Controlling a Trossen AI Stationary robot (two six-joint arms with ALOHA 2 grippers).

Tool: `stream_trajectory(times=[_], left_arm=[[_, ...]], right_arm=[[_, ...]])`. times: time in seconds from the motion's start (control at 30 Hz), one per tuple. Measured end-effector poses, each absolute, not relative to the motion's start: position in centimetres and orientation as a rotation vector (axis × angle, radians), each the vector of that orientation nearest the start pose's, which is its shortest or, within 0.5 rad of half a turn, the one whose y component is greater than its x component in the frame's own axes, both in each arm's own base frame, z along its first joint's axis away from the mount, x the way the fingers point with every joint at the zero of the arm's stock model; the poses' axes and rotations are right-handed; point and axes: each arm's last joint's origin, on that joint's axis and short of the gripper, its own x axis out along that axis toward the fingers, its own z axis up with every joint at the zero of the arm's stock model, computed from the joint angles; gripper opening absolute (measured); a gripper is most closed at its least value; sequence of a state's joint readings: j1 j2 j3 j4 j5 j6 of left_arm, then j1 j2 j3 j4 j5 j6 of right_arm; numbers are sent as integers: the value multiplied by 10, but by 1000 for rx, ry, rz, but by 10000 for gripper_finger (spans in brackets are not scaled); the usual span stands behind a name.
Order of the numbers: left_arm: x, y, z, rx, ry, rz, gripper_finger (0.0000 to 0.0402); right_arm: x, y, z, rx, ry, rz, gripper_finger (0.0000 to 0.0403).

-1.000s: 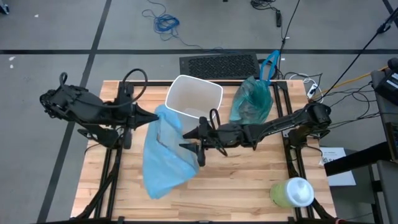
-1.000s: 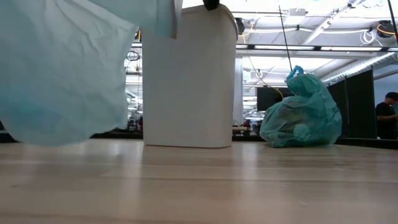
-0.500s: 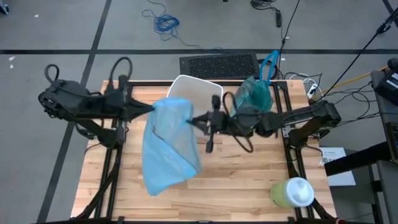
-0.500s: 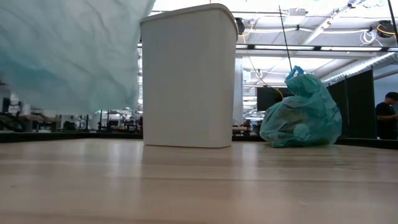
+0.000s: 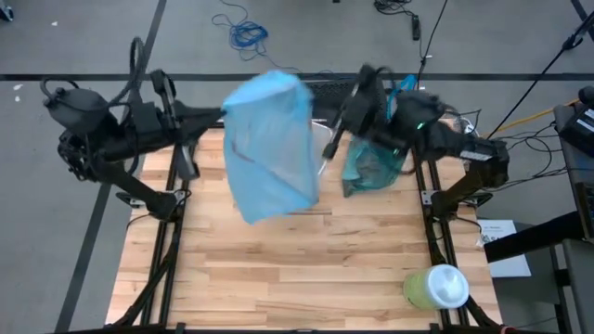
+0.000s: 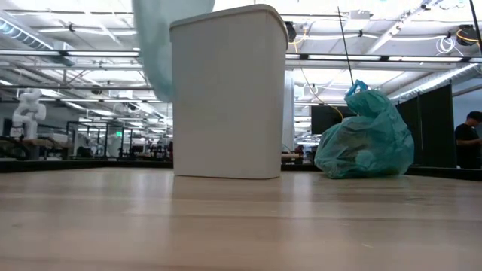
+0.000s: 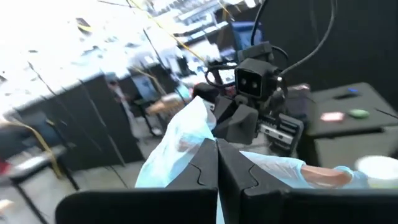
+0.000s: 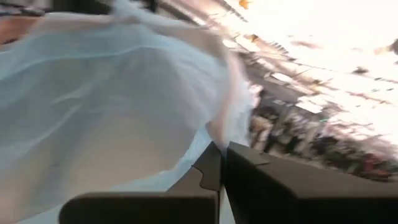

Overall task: Place trash/remove bag and relplace
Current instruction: Insert a new trash bag into the trash bin

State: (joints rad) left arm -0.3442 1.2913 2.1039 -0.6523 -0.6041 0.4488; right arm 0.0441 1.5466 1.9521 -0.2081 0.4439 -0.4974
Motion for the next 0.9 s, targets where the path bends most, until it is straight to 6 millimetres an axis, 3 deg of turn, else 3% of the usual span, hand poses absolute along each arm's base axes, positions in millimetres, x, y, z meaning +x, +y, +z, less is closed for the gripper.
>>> stream_trajectory(times=[0.13, 0.47, 0.9], left_arm=[[165, -34, 603, 435, -137, 352, 0], [183, -27, 631, 584, -276, 514, 0], [205, -22, 644, 653, -430, 548, 0]], right_arm=[[295, -16, 557, -515, -123, -514, 0], [276, -41, 586, -691, -247, -671, 0], [266, -57, 598, -818, -317, -816, 0]])
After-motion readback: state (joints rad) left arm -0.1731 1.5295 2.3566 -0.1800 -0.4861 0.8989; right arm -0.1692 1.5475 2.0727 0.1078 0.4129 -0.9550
